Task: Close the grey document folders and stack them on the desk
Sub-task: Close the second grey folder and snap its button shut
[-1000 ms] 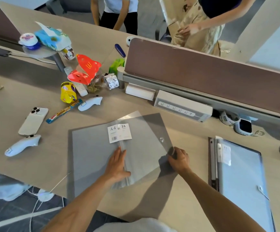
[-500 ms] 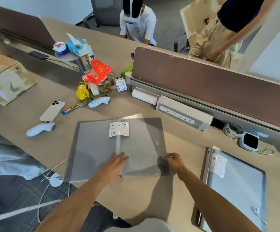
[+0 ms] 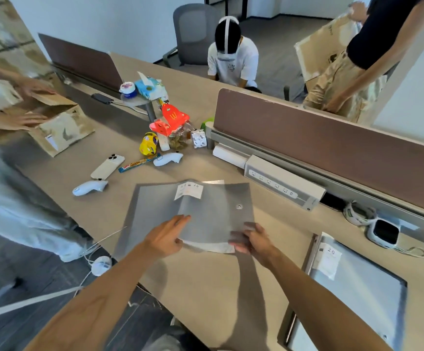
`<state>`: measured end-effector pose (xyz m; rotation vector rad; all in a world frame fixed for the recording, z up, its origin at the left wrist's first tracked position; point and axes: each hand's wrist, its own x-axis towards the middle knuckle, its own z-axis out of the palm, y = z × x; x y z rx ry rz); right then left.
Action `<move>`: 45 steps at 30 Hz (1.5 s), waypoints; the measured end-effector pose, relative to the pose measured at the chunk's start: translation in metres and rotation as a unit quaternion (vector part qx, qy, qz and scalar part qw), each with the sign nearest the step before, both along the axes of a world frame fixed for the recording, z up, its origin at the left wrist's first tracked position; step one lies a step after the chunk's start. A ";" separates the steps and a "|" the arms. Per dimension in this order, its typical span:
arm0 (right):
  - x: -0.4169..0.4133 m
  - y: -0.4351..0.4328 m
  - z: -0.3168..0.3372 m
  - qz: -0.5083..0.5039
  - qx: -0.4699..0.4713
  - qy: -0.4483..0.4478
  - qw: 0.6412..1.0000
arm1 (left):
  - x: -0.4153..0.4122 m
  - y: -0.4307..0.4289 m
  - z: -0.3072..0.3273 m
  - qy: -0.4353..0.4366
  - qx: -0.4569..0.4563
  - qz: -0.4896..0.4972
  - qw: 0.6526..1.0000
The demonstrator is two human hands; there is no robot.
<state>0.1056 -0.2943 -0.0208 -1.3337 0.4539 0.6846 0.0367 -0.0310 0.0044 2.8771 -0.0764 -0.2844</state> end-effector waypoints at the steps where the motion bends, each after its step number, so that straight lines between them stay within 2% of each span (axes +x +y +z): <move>1: 0.002 0.002 0.005 -0.007 0.012 -0.011 1.000 | 0.002 0.001 0.005 0.039 0.005 0.016 0.999; 3: 0.007 0.005 0.013 -0.028 0.020 -0.037 0.999 | 0.007 0.009 0.008 0.075 -0.032 0.034 0.996; 6: 0.013 0.006 0.030 -0.053 0.032 -0.061 0.996 | 0.021 0.021 0.013 0.062 -0.201 0.121 0.970; 8: 0.015 0.010 0.037 -0.072 0.044 -0.064 0.994 | 0.043 0.032 0.015 0.036 -0.311 0.217 0.925; 10: 0.017 0.016 0.043 -0.095 0.063 -0.064 0.991 | 0.072 0.052 -0.002 0.034 -0.394 0.267 0.879; 12: 0.019 0.026 0.049 -0.111 0.076 -0.068 0.989 | 0.086 0.052 0.020 0.045 -0.480 0.313 0.818; 13: 0.020 0.030 0.052 -0.120 0.080 -0.071 0.987 | 0.088 0.050 0.033 0.049 -0.525 0.323 0.785; 14: 0.020 0.035 0.056 -0.130 0.087 -0.075 0.985 | 0.092 0.049 0.043 0.058 -0.556 0.316 0.767; 16: 0.019 0.041 0.064 -0.133 0.088 -0.093 0.983 | 0.104 0.047 0.055 0.092 -0.598 0.283 0.744; 19: 0.018 0.048 0.070 -0.104 0.038 -0.137 0.984 | 0.120 0.046 0.062 0.144 -0.650 0.234 0.708; 23: 0.008 0.045 0.069 -0.099 -0.102 -0.218 0.966 | 0.131 0.042 0.058 0.160 -0.646 0.222 0.713; 25: -0.003 0.041 0.063 -0.107 -0.142 -0.238 0.955 | 0.134 0.039 0.049 0.176 -0.658 0.216 0.699; 29: -0.027 0.028 0.048 -0.168 -0.143 -0.152 0.963 | 0.130 0.023 0.039 0.218 -0.681 0.189 0.673; 32: -0.041 0.019 0.048 -0.187 -0.060 -0.128 0.972 | 0.121 0.016 0.028 0.269 -0.670 0.145 0.676; 35: -0.049 0.011 0.044 -0.218 -0.020 -0.122 0.968 | 0.112 0.013 0.014 0.304 -0.643 0.127 0.692; 39: -0.050 0.002 0.031 -0.255 -0.140 -0.077 0.954 | 0.101 0.011 -0.017 0.306 -0.611 0.166 0.711; 43: -0.055 0.000 0.024 -0.314 -0.170 -0.063 0.932 | 0.092 0.013 -0.044 0.255 -0.553 0.197 0.768; 45: -0.059 -0.006 0.020 -0.302 -0.180 -0.056 0.934 | 0.086 0.014 -0.055 0.239 -0.522 0.197 0.795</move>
